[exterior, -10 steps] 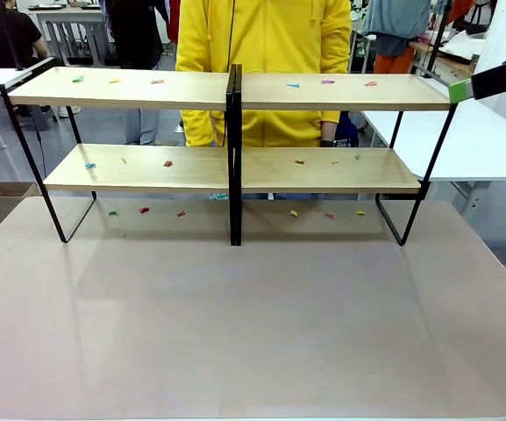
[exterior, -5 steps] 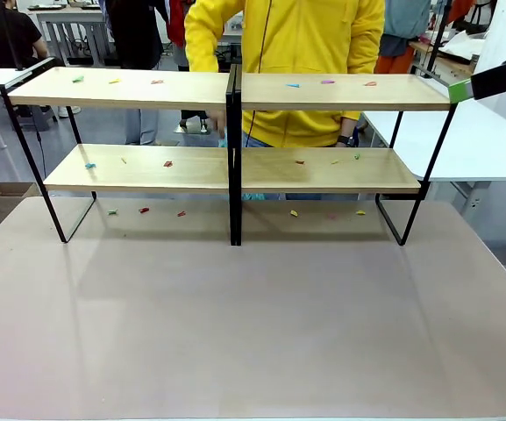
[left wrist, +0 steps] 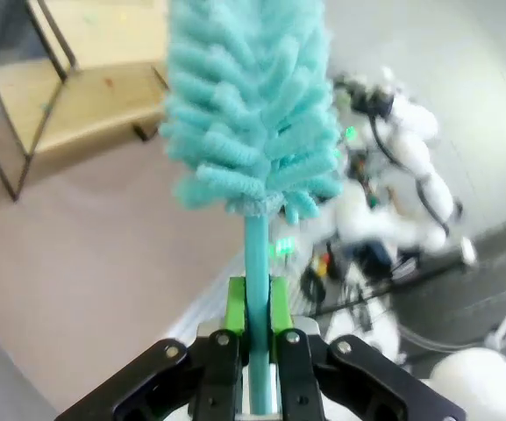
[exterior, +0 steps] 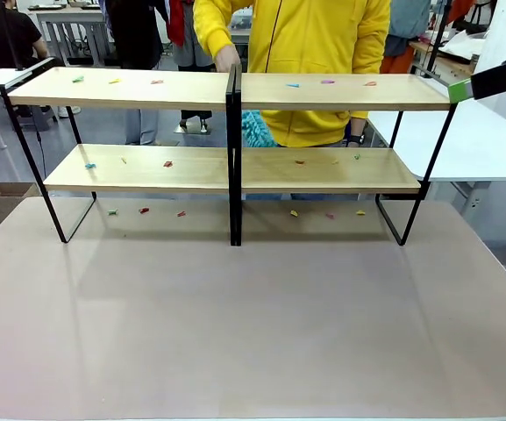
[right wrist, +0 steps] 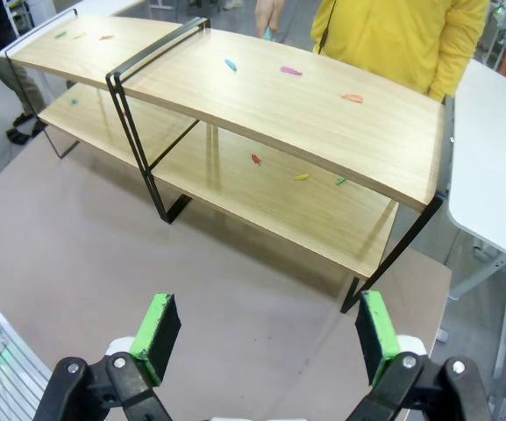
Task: Clean the shelves.
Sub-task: Clean a randomly selected level of the Shelf with the Duster.
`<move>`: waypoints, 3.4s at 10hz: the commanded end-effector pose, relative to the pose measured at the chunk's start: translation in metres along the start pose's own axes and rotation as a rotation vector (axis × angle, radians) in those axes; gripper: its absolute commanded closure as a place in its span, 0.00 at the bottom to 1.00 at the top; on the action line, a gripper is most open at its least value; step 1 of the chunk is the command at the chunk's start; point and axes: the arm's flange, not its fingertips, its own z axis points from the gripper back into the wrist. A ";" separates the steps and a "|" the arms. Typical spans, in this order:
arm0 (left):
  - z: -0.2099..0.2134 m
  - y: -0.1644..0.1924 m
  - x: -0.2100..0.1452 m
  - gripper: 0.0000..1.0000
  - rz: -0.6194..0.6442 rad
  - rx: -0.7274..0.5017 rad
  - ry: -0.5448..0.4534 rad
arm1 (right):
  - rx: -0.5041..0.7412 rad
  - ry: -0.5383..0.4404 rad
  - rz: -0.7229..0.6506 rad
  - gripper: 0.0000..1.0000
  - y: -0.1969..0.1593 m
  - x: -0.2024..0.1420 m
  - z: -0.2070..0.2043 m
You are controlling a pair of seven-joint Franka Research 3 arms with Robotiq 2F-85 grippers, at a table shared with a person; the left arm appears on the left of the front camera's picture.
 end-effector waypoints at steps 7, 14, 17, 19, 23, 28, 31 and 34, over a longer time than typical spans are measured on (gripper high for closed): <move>-0.098 -0.002 -0.073 0.88 -0.145 0.030 0.810 | 0.000 0.002 -0.001 0.00 0.000 0.000 0.000; -0.279 0.013 -0.072 0.88 0.034 0.298 0.804 | 0.000 0.002 -0.001 0.00 0.000 0.000 0.000; -0.312 0.024 -0.073 0.88 0.123 0.313 0.864 | 0.000 0.002 -0.001 0.00 0.000 0.000 0.000; -0.307 0.024 -0.068 0.88 0.040 0.350 0.819 | 0.000 0.002 -0.001 0.00 0.000 0.000 0.000; -0.350 0.030 -0.069 0.88 0.130 0.410 0.731 | 0.000 0.002 -0.001 0.00 0.000 0.000 0.000; -0.415 0.040 -0.057 0.88 0.289 0.612 0.510 | 0.000 0.002 -0.001 0.00 0.000 0.000 0.000; -0.454 0.051 -0.053 0.88 0.298 0.675 0.381 | 0.000 0.002 -0.001 0.00 0.000 0.000 0.000; -0.490 0.069 -0.041 0.88 0.280 0.713 0.324 | 0.000 0.002 -0.001 0.00 0.000 0.000 0.000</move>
